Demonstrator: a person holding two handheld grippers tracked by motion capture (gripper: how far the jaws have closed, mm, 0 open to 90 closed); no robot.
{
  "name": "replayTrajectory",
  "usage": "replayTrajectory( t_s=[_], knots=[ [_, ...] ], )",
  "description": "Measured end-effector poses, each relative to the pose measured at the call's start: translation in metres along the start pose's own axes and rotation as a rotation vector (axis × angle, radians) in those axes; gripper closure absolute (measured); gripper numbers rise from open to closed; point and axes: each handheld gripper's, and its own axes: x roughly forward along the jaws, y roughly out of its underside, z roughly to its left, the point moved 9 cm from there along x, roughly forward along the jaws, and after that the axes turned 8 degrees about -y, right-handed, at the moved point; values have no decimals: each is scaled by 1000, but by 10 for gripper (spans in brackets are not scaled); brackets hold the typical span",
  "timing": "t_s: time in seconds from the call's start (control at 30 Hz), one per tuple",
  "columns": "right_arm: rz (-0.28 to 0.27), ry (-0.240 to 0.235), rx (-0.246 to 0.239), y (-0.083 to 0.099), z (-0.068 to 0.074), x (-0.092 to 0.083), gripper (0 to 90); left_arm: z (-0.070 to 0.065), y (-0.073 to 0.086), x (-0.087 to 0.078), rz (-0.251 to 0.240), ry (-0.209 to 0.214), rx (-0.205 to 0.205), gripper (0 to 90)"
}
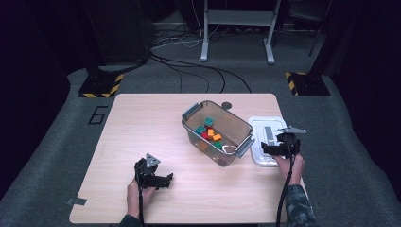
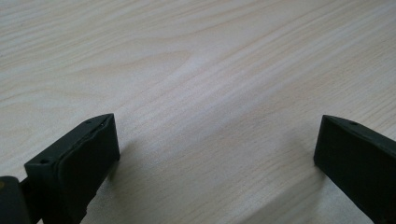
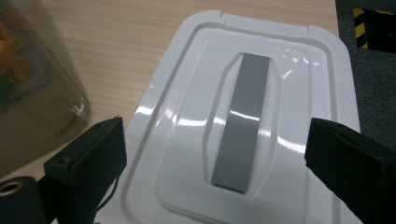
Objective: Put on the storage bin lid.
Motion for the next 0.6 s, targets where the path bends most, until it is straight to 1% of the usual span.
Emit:
replayTrajectory(
  t_s=[0.07,0.13,0.2,0.23,0.27,0.3,0.33,0.37,0.4,0.47,0.53,0.6],
  knots=[
    [-1,-1,12,-3,-2,3,44,0,0,0,0,-1,-3,0],
    [-3,6,5,-6,-6,7,48,0,0,0,0,-1,-2,0],
    [-1,-4,19,-8,-7,11,56,0,0,0,0,0,0,0],
    [-8,4,21,-10,-9,12,66,0,0,0,-1,-2,-3,0],
    [-13,3,27,-12,-11,14,77,0,0,0,0,-1,-2,0],
    [-14,-2,29,-13,-12,15,96,0,0,0,0,-1,-2,0],
    [-22,6,33,-15,-13,16,129,0,0,0,-1,-1,-3,0],
    [-26,11,24,-16,-14,18,155,0,0,0,0,0,-1,0],
    [-24,23,28,-16,-15,20,168,0,0,0,0,-2,-3,0],
    [-10,31,35,-14,-18,27,252,0,0,0,0,-1,-2,0],
    [3,42,58,-11,-22,34,312,0,0,0,0,-1,-2,0],
    [14,40,90,-9,-25,39,351,0,0,0,0,-2,-2,0]
  ],
)
